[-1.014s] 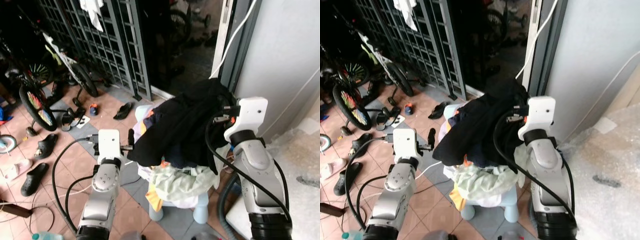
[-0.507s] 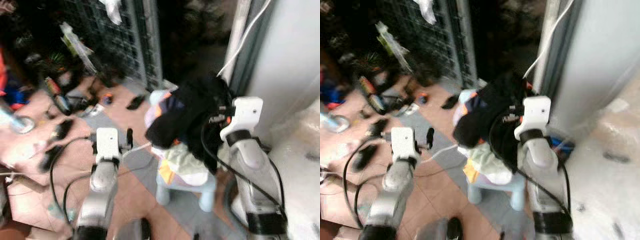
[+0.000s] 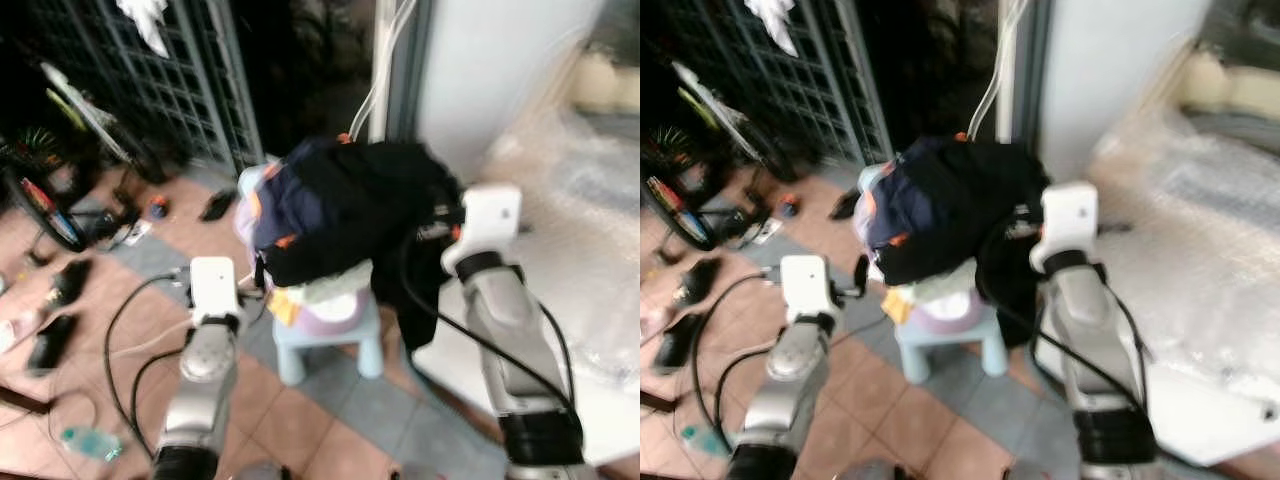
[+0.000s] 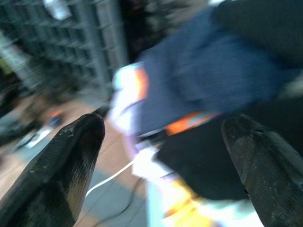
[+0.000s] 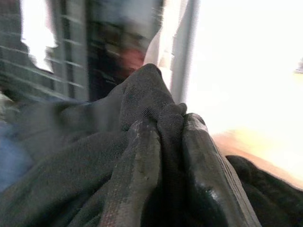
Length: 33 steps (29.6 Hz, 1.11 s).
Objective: Clothes washing
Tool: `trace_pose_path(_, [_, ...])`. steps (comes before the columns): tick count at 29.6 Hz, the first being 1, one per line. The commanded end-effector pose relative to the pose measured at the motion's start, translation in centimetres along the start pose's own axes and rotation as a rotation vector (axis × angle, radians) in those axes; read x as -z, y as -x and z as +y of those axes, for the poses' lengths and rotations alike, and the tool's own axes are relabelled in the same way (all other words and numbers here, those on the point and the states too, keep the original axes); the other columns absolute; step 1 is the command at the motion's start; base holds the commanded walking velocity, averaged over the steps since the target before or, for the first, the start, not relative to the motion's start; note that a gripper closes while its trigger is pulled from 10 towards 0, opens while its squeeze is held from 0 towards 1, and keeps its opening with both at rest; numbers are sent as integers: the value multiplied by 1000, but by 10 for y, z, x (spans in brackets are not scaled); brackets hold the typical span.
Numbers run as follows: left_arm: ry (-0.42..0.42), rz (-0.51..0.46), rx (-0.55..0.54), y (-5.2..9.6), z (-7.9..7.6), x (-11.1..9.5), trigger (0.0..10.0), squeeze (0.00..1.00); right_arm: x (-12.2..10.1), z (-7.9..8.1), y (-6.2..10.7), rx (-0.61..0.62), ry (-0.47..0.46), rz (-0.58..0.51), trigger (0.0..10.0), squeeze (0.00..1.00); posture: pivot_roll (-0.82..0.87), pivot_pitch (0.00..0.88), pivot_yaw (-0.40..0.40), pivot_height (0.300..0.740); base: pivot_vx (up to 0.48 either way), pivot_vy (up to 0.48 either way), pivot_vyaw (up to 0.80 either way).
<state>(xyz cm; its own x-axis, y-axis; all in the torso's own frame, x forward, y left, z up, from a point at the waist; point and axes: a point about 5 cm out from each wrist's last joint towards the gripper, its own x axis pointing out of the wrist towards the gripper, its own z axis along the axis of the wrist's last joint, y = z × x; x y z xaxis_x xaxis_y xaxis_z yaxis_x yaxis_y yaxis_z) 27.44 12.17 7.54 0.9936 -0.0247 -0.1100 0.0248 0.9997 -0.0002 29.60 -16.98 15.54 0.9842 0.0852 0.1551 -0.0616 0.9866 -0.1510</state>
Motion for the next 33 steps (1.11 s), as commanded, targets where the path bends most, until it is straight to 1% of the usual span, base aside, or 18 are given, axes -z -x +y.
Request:
trace_pose_path(1, [0,-5,-30,0,8,-3,10000,0,-6,9,-3,-22,-2,-43,10000,0,-30,0,74,740,0,0,-800])
trace_pose_path(5, [-39,-17,6,4,11,-3,10000,0,-7,7,-3,-10,21,-54,10000,0,-44,0,94,740,0,0,-800])
trace_pose_path(8, [-19,2,-36,4,20,1,10000,0,-5,3,-2,18,29,-56,10000,0,-60,0,111,740,0,0,-800])
trace_pose_path(9, [-15,11,-64,6,25,4,10000,0,-2,-2,-1,51,34,-53,10000,0,-61,0,122,740,0,0,-800])
trace_pose_path(10, [-12,21,-101,11,32,8,10000,0,0,-7,2,81,37,-49,10000,0,-64,0,130,740,0,0,-800])
trace_pose_path(12, [-9,34,-124,13,35,11,10000,0,1,-9,4,88,45,-46,10000,0,-64,0,130,740,0,0,-800])
trace_pose_path(14, [0,49,-156,19,42,15,10000,0,4,-13,8,107,50,-39,10000,0,-71,0,132,740,0,0,-800])
trace_pose_path(15, [-18,46,-166,27,47,17,10000,0,8,-18,15,128,59,-24,10000,0,-69,0,125,740,0,0,-800])
trace_pose_path(16, [-39,38,-173,31,53,17,10000,0,11,-22,20,140,70,-10,10000,0,-67,0,120,740,0,0,-800])
trace_pose_path(19, [-53,16,-166,34,62,13,10000,0,16,-25,27,133,91,10,10000,0,-59,0,104,740,0,0,-800])
trace_pose_path(22, [-67,10,-144,32,62,11,10000,0,15,-21,26,119,88,10,10000,0,-59,0,107,740,0,0,-800])
trace_pose_path(24, [-71,12,-126,31,60,10,10000,0,15,-15,25,86,93,9,10000,0,-56,0,105,740,0,-298,-800])
trace_pose_path(26, [-70,14,-108,30,55,6,10000,0,15,-8,23,57,75,10,10000,0,-48,0,108,740,0,-304,-800])
trace_pose_path(28, [-64,18,-103,30,54,6,10000,0,16,-7,23,52,76,14,10000,0,-40,0,112,740,0,-304,-800])
trace_pose_path(29, [-62,30,-79,32,49,9,10000,0,22,-5,24,49,65,34,10000,0,-29,0,115,740,0,-315,-800])
trace_pose_path(33, [-56,50,-48,36,42,14,10000,0,26,-3,22,44,53,42,10000,0,-30,0,120,740,0,-316,-800])
